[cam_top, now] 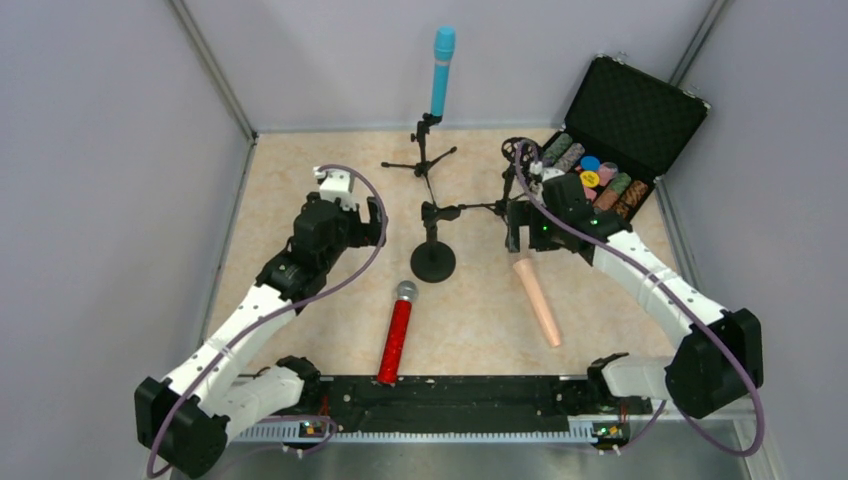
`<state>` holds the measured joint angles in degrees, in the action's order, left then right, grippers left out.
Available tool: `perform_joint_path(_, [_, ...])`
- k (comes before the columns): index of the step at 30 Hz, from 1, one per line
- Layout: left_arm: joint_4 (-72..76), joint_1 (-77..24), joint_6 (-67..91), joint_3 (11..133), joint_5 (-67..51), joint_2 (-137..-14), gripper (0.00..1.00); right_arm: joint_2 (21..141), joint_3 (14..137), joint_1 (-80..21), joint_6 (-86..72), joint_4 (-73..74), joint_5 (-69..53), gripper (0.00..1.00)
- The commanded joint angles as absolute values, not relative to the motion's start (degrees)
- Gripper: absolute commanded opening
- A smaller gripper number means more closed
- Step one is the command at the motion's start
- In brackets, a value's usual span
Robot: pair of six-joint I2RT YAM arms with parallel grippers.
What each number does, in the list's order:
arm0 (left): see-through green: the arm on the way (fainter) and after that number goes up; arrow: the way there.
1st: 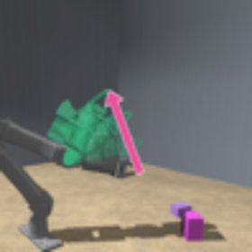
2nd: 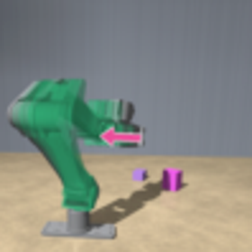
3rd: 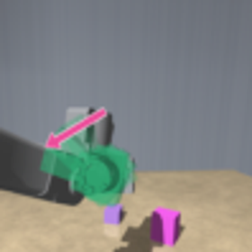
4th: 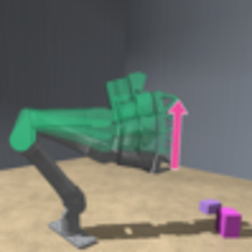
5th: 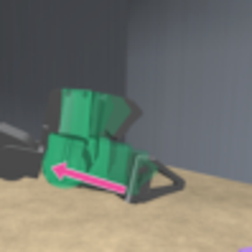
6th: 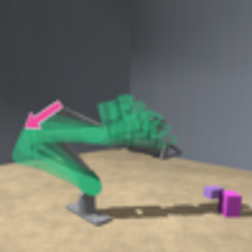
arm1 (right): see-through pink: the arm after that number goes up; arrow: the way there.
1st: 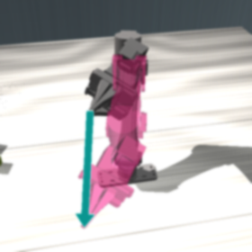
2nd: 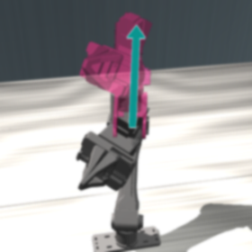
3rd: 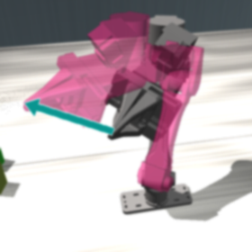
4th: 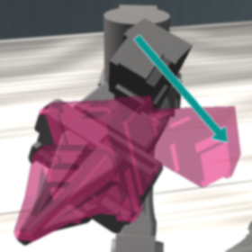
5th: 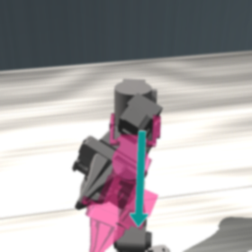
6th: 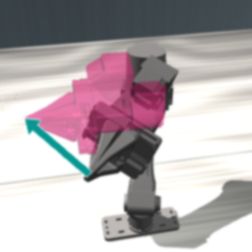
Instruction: Attach the microphones to the stand
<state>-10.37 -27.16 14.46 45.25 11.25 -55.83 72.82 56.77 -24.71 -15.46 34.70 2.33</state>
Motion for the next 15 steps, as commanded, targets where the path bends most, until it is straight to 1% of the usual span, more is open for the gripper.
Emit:
perform_joint_path(1, [-4.13,-27.06,9.37,51.76,7.73,-55.81,0.97,71.63,60.84,-20.4,-15.78,29.83,-5.22,0.99])
perform_joint_path(4, [-3.65,-27.07,9.37,56.24,5.59,-57.92,0.98,71.34,61.47,-17.5,-17.12,27.27,-10.06,0.99])
perform_joint_path(9, [-5.48,-27.04,7.78,64.13,1.54,-62.74,0.98,72.48,61.1,-9.94,-25.05,17.64,-25.11,0.99])
perform_joint_path(11, [-6.67,-27.06,6.28,66.33,0.49,-64.15,0.98,74.07,62.42,-8.86,-27.77,15.05,-25.91,0.99])
perform_joint_path(15, [-7.03,-27.07,3.49,67.63,-1.08,-65.34,0.98,78.99,67.51,-8.73,-30.52,14.57,-25.07,0.97])
